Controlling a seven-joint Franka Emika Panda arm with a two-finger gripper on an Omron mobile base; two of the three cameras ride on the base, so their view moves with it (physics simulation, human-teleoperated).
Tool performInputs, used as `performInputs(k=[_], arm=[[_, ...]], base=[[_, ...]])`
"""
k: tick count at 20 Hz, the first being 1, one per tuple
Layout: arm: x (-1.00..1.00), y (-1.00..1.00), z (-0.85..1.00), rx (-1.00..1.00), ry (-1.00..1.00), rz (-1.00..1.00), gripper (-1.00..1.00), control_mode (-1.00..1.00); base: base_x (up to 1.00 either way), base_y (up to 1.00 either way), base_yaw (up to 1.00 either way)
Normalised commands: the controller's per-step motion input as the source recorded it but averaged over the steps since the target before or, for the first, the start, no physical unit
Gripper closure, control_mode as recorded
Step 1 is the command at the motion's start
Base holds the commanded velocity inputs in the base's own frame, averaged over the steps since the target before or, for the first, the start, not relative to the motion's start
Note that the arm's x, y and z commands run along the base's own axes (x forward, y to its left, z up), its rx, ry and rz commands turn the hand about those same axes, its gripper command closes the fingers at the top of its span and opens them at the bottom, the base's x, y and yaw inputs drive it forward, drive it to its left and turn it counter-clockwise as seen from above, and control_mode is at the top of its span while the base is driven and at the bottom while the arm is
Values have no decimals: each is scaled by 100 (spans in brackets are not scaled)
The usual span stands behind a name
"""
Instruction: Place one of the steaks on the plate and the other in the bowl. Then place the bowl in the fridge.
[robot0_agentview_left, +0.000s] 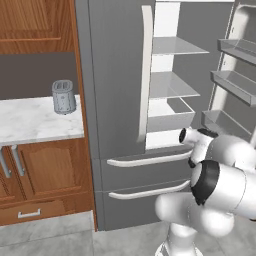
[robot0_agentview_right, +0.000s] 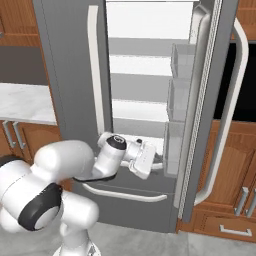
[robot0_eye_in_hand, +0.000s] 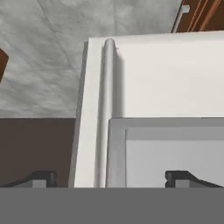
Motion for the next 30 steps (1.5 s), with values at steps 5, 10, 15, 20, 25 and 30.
performInputs(k=[5, 10, 15, 20, 25, 30], arm=[[10, 100, -4, -1, -5, -4, -100, -100], [67, 45, -23, 60, -25, -34, -100, -100], [63, 31, -28, 38, -43, -61, -100, -100], [32, 12, -10, 37, -54, -74, -100, -100], [11, 35, -4, 40, -56, -60, -100, -100], [-1, 84, 0, 23, -60, -37, -100, -100]], base=[[0, 0, 0], [0, 0, 0], [0, 0, 0], [0, 0, 0], [0, 0, 0], [0, 0, 0]])
